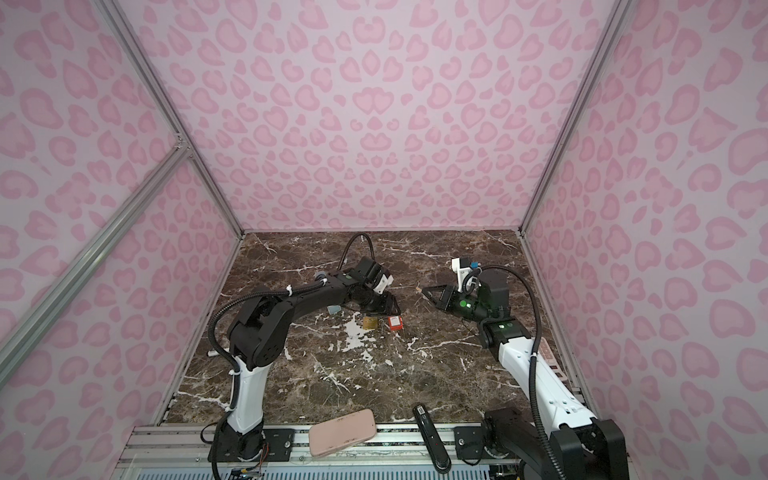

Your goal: Lock with the key

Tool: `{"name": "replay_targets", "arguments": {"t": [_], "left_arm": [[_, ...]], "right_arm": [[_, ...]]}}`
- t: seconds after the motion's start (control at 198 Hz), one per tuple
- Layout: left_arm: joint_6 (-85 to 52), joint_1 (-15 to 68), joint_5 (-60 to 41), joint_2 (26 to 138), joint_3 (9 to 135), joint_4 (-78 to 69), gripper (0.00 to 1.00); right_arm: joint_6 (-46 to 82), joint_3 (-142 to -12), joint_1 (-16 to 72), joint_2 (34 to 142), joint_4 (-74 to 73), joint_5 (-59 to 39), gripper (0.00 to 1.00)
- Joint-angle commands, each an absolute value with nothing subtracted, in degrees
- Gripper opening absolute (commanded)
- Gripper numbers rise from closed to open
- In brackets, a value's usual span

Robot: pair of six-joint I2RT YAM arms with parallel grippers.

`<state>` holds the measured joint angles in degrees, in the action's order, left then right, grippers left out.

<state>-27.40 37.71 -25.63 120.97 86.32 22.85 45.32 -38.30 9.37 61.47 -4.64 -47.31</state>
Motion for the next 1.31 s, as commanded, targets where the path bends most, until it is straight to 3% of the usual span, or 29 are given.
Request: {"name": "replay_targets", "arguments": {"t": [0.0, 0.338, 1.306], "left_arm": [[-27.4, 37.5, -24.9, 120.6, 87.4, 23.3, 0.55], [-27.8, 37.5, -23.7, 121.4, 87.2, 23.4, 0.65], [-30.1, 37.5, -28.2, 123.7, 88.7, 18.9, 0.64]], "right_arm": [[46.5, -36.6, 9.4, 60.9, -6.3, -45.7, 0.00], [46.7, -36.2, 9.4, 60.6, -6.4, -45.6, 0.00], [46.4, -35.7, 9.1, 60.0, -5.8, -46.0, 0.00]]}}
